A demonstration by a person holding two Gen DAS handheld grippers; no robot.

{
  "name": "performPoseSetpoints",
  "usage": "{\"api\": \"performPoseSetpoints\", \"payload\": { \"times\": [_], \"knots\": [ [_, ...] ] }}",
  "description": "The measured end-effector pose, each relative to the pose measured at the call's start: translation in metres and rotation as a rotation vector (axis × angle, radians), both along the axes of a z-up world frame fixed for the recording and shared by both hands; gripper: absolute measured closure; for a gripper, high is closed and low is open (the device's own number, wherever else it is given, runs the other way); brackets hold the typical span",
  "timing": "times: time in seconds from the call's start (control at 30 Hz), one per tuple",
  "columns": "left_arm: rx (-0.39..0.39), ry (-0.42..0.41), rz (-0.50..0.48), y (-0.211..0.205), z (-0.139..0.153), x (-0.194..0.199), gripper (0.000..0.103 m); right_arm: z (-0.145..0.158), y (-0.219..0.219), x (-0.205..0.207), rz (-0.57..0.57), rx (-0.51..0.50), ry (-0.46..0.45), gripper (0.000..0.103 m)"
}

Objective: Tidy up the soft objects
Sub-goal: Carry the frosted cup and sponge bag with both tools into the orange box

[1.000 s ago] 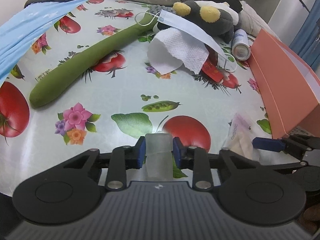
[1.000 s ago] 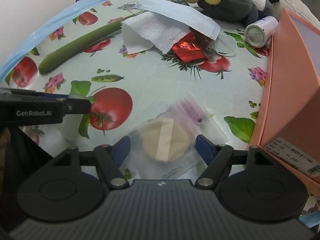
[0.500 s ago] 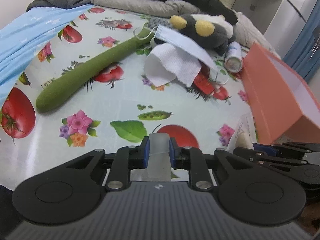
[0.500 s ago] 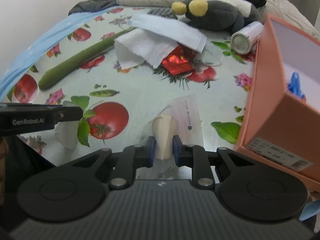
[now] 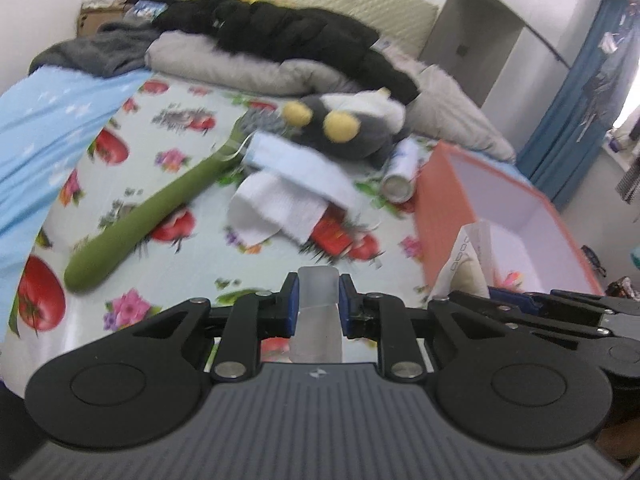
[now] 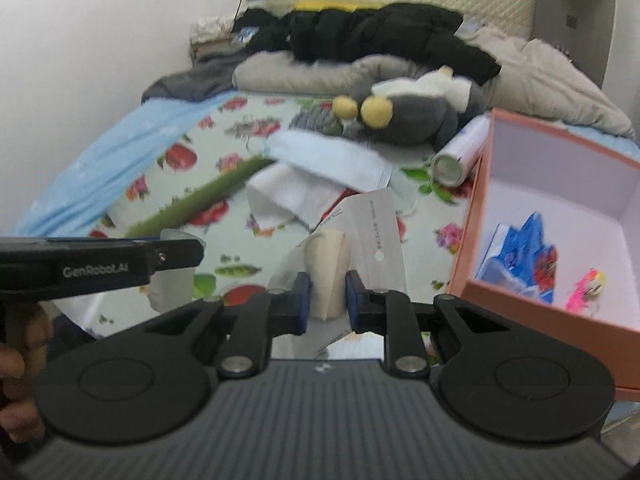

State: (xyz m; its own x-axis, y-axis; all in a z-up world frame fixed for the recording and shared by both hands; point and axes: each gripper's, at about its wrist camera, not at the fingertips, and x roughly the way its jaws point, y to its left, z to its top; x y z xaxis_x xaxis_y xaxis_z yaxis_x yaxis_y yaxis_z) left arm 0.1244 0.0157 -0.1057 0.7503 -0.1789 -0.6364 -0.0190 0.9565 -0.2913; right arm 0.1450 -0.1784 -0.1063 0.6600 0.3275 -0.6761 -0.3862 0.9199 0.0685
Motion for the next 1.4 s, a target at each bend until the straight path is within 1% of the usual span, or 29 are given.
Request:
{"api": "performPoseSetpoints", "payload": {
  "times": [0.27,0.43,0.67,0.8,0.97,1.07,1.2,1.4],
  "knots": [
    [-0.012,-0.086,-0.06,-0.026,0.049,-0.002,0.08,0.046,-0.022,-0.016,-0.051,0.049,-0.075,0.081],
    [-0.015,-0.138,-0.106,-0.05,0.078,0.005,0.08,0.075,-0.039,-0.02,-0.092,0.068,-0.133,0.081],
    [-0.017,-0.181,-0.173,-0.091,0.111,0.027,0.08,0.107,-0.069,-0.013,-0.138,0.087,-0.198,0.08],
    [-0.02,-0.18,-0.223,-0.122,0.118,0.049,0.08,0.118,-0.092,-0.006,-0.171,0.092,-0.216,0.08],
    [-0.018,-0.163,-0.283,-0.164,0.118,0.079,0.079,0.121,-0.125,0.008,-0.232,0.091,-0.207,0.08],
    [-0.009,-0.14,-0.312,-0.189,0.109,0.102,0.079,0.117,-0.148,0.021,-0.268,0.093,-0.182,0.08],
    [0.002,-0.081,-0.348,-0.219,0.087,0.134,0.079,0.101,-0.174,0.042,-0.317,0.092,-0.131,0.079],
    [0.017,0.04,-0.399,-0.256,0.039,0.178,0.079,0.061,-0.21,0.074,-0.388,0.097,-0.002,0.079]
  ]
}}
